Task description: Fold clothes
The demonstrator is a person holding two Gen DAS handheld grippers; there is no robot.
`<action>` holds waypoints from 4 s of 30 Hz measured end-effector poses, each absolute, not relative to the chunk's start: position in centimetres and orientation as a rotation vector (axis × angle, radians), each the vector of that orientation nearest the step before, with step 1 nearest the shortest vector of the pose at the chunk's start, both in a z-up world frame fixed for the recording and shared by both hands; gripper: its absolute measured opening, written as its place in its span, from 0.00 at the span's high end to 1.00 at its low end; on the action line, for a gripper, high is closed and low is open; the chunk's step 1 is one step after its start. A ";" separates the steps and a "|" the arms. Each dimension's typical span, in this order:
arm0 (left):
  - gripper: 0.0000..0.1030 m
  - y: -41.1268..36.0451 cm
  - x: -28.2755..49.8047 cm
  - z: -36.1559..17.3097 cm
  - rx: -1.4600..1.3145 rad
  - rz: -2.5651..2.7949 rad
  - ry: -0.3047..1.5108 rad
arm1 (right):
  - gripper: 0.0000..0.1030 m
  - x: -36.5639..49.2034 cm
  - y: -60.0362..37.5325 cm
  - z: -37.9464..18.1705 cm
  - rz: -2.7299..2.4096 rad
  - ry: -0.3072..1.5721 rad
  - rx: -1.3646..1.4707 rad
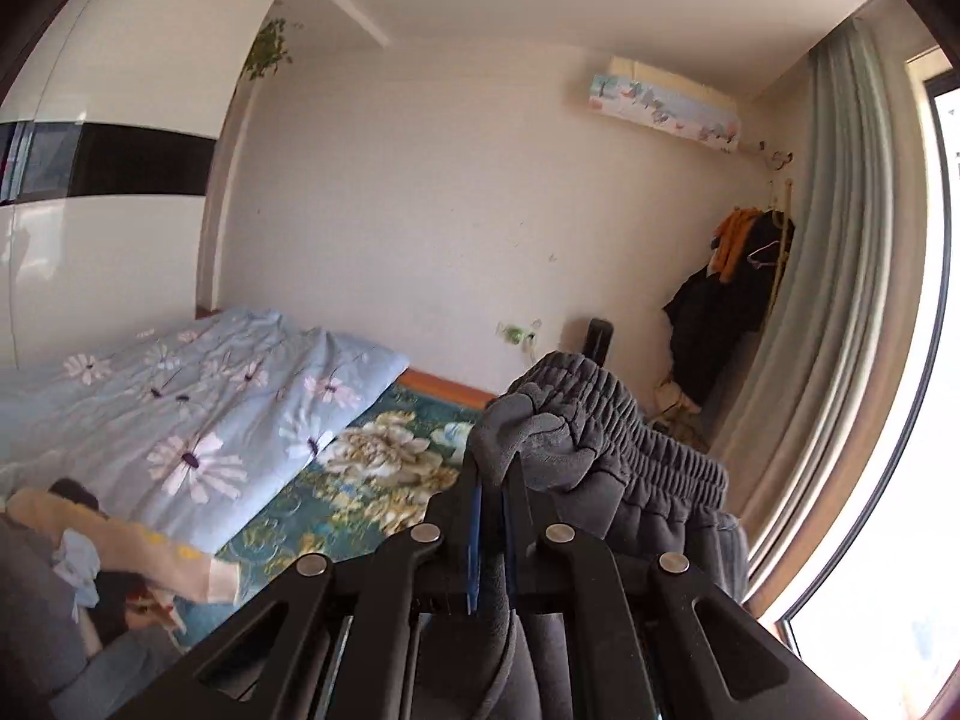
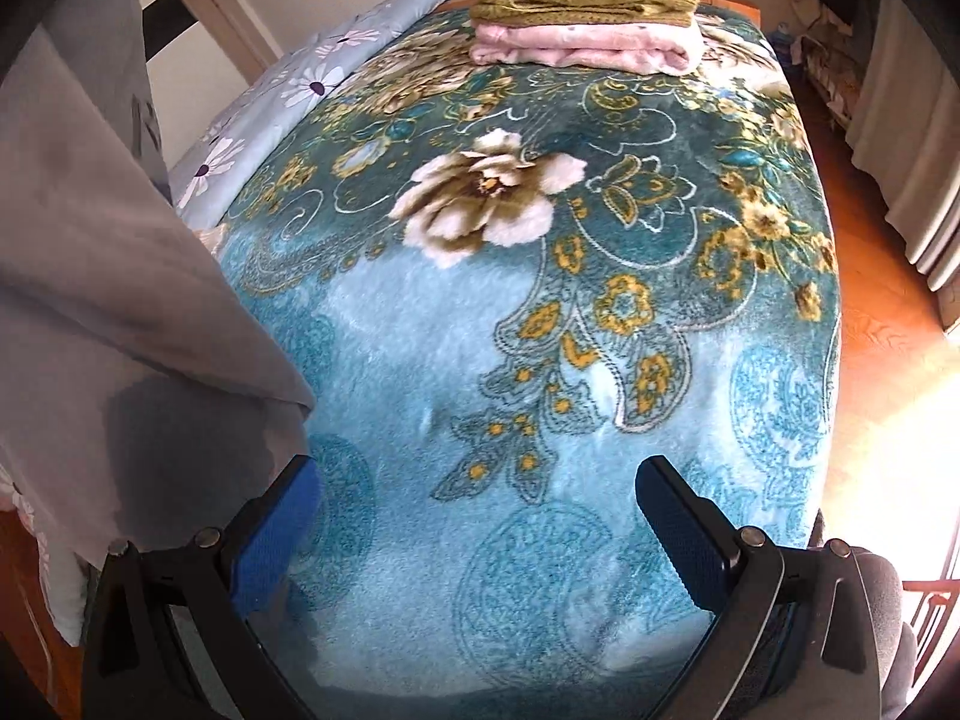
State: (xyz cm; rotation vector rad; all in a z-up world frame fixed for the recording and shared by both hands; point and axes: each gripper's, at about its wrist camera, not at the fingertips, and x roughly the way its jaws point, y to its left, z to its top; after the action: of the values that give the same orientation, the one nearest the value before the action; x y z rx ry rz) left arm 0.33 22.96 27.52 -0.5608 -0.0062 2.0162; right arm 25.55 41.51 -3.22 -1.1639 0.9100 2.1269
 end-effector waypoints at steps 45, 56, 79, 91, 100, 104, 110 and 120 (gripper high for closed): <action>0.35 2.7 -7.5 -2.1 -1.785 2.314 -0.640 | 0.03 19.3 37.3 -10.2 2.194 1.337 -1.553; 0.62 4.3 -8.8 -2.0 -1.708 2.292 -0.672 | 0.76 18.5 38.5 -10.3 2.132 1.448 -1.497; 0.88 27.0 -7.3 40.1 -0.473 1.733 -0.422 | 0.94 15.7 55.1 21.3 2.464 0.650 -0.780; 0.87 15.6 -6.9 19.7 -0.823 2.030 -0.290 | 0.94 17.0 50.3 9.3 2.405 0.547 -1.085; 0.87 5.3 0.2 -0.4 -1.505 2.092 -0.280 | 0.93 20.6 43.8 -5.3 2.260 0.780 -1.454; 0.84 1.9 4.4 -6.2 -1.743 2.021 -0.349 | 0.92 22.2 43.5 -5.9 2.254 0.843 -1.473; 0.74 0.7 5.7 -7.4 -1.877 1.930 -0.484 | 0.88 24.1 43.4 -6.5 2.233 0.928 -1.495; 0.47 -2.7 4.0 -1.0 -1.875 1.812 -0.948 | 0.85 27.6 44.4 -4.1 2.240 1.071 -1.465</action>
State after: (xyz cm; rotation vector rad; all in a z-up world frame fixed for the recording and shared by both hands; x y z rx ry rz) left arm 3.99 -2.65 -1.01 -1.8753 -0.9479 1.8116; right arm 27.58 44.36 -4.11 -1.4652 1.0714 2.2398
